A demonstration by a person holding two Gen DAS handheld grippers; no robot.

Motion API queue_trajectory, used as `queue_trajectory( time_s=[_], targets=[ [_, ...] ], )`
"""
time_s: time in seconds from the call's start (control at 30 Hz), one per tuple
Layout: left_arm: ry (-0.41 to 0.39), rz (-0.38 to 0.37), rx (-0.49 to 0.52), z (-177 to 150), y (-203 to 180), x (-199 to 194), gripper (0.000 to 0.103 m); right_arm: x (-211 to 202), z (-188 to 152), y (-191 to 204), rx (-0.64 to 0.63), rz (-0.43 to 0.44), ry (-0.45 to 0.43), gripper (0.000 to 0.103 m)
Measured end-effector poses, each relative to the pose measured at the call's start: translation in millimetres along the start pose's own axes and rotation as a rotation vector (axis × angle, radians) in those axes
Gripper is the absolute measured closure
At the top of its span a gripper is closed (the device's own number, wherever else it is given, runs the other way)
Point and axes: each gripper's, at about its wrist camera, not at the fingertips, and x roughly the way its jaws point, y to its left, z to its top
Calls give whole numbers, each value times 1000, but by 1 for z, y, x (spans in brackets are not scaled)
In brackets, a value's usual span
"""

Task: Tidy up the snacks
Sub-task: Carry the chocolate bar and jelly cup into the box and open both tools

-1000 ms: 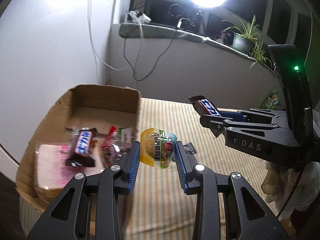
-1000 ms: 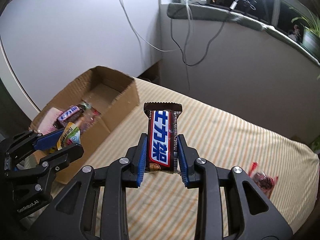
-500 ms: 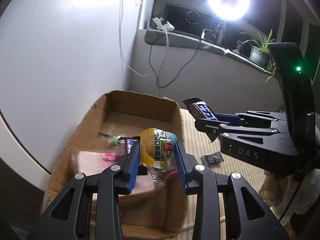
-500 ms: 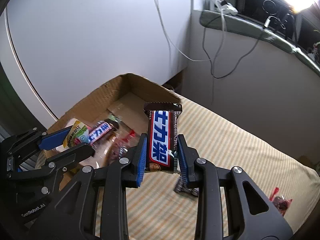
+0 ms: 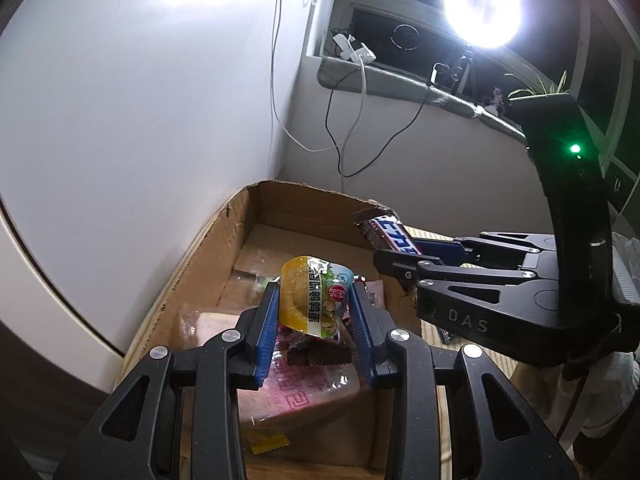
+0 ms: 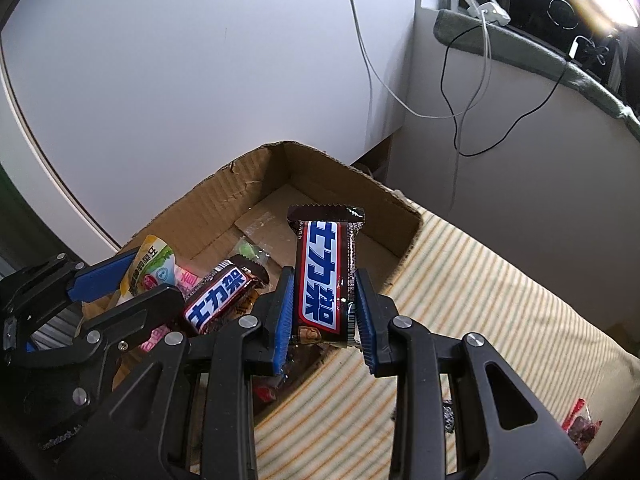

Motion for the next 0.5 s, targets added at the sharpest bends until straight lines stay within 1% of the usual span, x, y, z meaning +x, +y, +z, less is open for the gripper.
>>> queue_trajectory(
  time_s=[0.27, 0.4, 0.5],
  targets=[
    [9, 8, -5, 1, 3, 5, 70, 12, 1, 0, 2, 13, 21, 73],
    [13, 14, -6, 0, 4, 7, 66, 13, 1, 2, -8, 12, 16, 73],
    [11, 22, -7, 0, 3, 8, 66, 13, 2, 4, -13, 13, 14, 73]
  ],
)
